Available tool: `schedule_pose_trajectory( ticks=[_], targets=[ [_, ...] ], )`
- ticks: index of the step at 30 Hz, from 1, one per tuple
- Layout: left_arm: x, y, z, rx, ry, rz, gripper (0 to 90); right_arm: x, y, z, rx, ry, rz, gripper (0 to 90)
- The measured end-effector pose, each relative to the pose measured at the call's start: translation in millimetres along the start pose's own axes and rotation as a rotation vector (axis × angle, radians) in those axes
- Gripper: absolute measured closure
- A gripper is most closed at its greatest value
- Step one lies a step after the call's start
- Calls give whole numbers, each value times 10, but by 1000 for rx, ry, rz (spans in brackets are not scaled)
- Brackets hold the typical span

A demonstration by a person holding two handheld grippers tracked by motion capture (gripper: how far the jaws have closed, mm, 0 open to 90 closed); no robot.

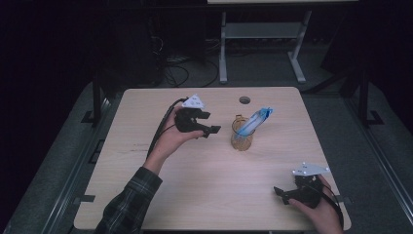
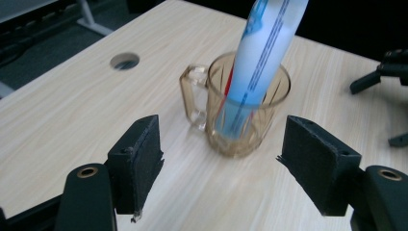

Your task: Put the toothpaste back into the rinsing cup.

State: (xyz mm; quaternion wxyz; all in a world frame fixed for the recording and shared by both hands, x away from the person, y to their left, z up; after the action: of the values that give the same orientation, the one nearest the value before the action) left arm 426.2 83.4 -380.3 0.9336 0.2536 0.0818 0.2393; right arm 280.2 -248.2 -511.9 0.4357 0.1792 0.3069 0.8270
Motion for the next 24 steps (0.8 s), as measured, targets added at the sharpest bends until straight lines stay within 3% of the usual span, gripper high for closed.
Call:
schedule_pose_trajectory(
  ticks=[10,15,24],
  targets=[
    [-18,386,-299,17,29,60,271,0,0,0,0,0,0,0],
    [-31,545,-497,40,34,96,263,0,0,0,0,0,0,0],
    [-49,832,-910,58,85,145,253,1,0,1,-1,0,2,0]
  ],
)
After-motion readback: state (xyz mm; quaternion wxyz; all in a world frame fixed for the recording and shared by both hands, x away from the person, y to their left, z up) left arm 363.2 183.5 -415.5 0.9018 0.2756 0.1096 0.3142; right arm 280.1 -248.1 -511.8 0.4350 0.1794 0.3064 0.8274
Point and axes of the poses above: each handheld gripper's, and its own axes: y roughly backward along the jaws, z roughly out of its top, x roughly to its left, the point moved 4 cm from there along -y, roughly forward along the jaws, and after that the axes turned 4 degrees about -x, right-handed, at the moved point
